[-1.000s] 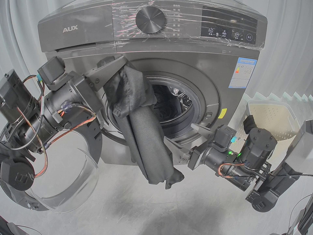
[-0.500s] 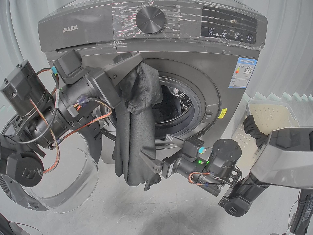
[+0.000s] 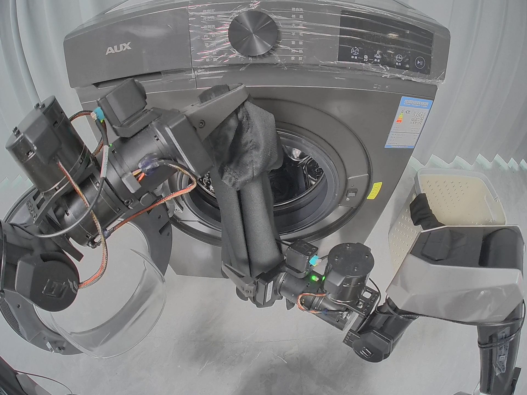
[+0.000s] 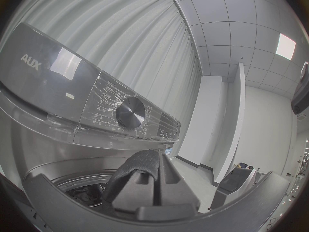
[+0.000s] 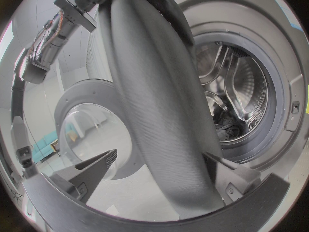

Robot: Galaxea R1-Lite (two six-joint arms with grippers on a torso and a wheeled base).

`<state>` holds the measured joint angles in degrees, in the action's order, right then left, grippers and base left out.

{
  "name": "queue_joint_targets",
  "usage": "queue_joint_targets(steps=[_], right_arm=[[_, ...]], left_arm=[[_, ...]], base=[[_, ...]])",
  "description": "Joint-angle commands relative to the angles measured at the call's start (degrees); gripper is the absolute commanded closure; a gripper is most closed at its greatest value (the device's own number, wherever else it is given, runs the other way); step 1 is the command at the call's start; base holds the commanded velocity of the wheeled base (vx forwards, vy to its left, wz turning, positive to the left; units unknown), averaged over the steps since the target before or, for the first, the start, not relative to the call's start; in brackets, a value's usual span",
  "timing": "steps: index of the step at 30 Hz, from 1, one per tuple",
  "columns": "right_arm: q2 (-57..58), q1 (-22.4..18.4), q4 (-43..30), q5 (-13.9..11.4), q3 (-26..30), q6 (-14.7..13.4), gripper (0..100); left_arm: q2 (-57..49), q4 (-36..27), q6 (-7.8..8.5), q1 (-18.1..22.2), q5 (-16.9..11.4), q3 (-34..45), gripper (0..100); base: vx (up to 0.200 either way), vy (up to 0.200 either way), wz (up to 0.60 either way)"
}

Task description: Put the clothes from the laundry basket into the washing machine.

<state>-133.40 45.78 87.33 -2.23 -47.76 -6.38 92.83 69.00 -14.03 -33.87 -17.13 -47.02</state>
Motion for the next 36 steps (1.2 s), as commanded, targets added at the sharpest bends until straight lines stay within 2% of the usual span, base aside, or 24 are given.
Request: queue_joint_targets(steps=[1,7,8,14,17,18,20,23,26,29,32,34,35,36], right_arm=[[-5.7,-3.6,-0.8,-0.1,-5.1,0.9,0],[-7.8,-5.4,-1.1,0.5,-7.9,0.9,0],[-7.8,-5.4,-1.1,0.5,-8.0,0.9,100],[-6.3,-6.5,-1.0,0.6,-9.2,0.8,100],[-3.5,-7.8,-1.0,0.6,-8.2,0.8,100],[-1.9,-8.9,-1.0,0.6,-6.8,0.8,100],[-0.1,-9.7,-1.1,0.6,-5.9,0.8,100],[2.4,-10.8,-1.0,0.6,-4.2,0.8,100],[4.1,-10.9,-1.1,0.6,-3.7,0.8,100],[6.0,-10.2,-1.2,0.7,-3.8,0.8,100],[6.3,-9.9,-1.2,0.7,-3.7,0.8,100],[6.4,-9.7,-1.1,0.7,-3.7,0.8,100],[6.5,-9.7,-1.1,0.7,-3.8,0.8,100],[6.5,-9.7,-1.1,0.7,-3.8,0.8,100]], left_arm=[[-0.6,0.0,-0.03,-0.1,0.0,-0.2,100],[-1.9,0.0,-0.03,-0.1,0.1,1.5,100],[-1.9,0.0,-0.03,-0.1,0.1,1.5,100],[-2.6,0.0,-0.03,1.0,0.2,6.0,100],[-2.5,-0.8,0.06,3.0,1.6,9.0,100],[-2.0,-1.7,0.76,4.9,2.3,11.2,100],[-1.7,-2.0,1.9,6.1,2.3,13.8,100],[-0.7,-1.9,2.78,7.3,1.7,18.3,100],[0.4,-1.9,3.57,7.3,1.6,21.8,100],[3.4,-1.3,5.59,6.7,1.6,25.7,100],[4.8,-1.2,6.3,6.4,1.3,27.2,100],[5.8,-0.8,6.3,5.9,0.2,27.9,100],[5.9,-0.7,6.3,5.8,-0.2,27.9,0],[5.9,-0.7,6.3,5.8,-0.2,27.9,0]], base=[[0.0,0.0,0.0],[0.0,0.0,0.0],[0.0,0.0,0.0],[0.0,0.0,0.0],[0.0,0.0,0.0],[0.0,0.0,0.0],[0.0,0.0,0.0],[0.0,0.0,0.0],[0.0,0.0,0.0],[0.0,0.0,0.0],[0.0,0.0,0.0],[0.0,0.0,0.0],[0.0,0.0,0.0],[0.0,0.0,0.0]])
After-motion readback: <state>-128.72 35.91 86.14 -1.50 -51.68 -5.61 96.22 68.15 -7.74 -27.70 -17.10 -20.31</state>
